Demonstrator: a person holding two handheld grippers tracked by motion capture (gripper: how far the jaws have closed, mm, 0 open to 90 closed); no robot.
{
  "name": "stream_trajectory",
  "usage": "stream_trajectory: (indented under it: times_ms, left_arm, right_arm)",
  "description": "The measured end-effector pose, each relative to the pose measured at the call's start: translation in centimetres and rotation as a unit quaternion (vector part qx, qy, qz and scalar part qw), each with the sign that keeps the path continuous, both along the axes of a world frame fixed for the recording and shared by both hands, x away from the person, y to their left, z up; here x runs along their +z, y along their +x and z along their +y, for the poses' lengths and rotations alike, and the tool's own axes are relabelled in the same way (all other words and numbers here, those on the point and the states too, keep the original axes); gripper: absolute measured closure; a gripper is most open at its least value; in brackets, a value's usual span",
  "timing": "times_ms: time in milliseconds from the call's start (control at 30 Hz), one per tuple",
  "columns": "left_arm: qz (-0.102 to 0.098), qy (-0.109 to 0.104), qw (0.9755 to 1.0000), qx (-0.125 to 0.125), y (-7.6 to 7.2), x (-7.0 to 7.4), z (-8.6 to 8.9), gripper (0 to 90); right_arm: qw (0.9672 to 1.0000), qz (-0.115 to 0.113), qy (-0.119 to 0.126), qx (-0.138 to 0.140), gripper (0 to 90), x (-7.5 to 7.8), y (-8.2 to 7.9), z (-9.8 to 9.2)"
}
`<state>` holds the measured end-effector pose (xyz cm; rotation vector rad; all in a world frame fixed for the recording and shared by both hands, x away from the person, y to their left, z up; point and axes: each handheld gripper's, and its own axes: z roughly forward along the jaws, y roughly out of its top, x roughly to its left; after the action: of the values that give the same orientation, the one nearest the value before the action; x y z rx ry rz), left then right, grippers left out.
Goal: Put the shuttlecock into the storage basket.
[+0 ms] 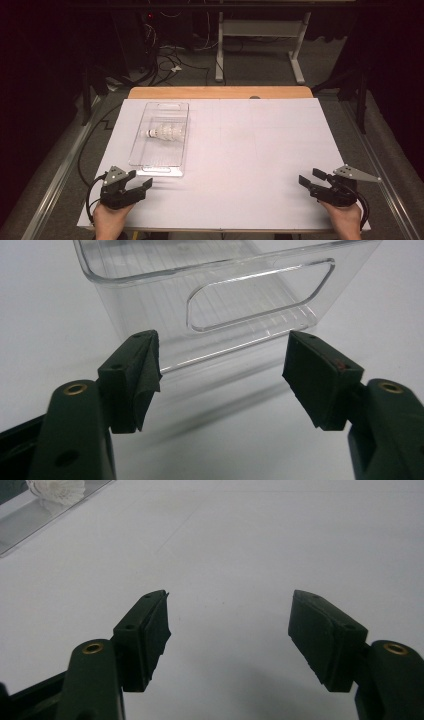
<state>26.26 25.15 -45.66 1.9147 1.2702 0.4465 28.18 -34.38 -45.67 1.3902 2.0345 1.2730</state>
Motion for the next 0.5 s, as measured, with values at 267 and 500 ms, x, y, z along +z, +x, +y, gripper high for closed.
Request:
stream_trajectory:
  times_ms: [267,500]
  left_arm:
    - [0.001,0.001,1.0000,-0.002,0.09,-0.03,-0.06,31.8]
    - [0.000,0.002,1.0000,-0.002,0.08,-0.03,-0.04,31.8]
  right_arm:
    - [0.9999,-0.007,0.000,-0.008,32.8,-0.05,-0.36,-0.62]
    - [0.9999,0.003,0.004,-0.015,32.3,-0.23,-0.39,-0.85]
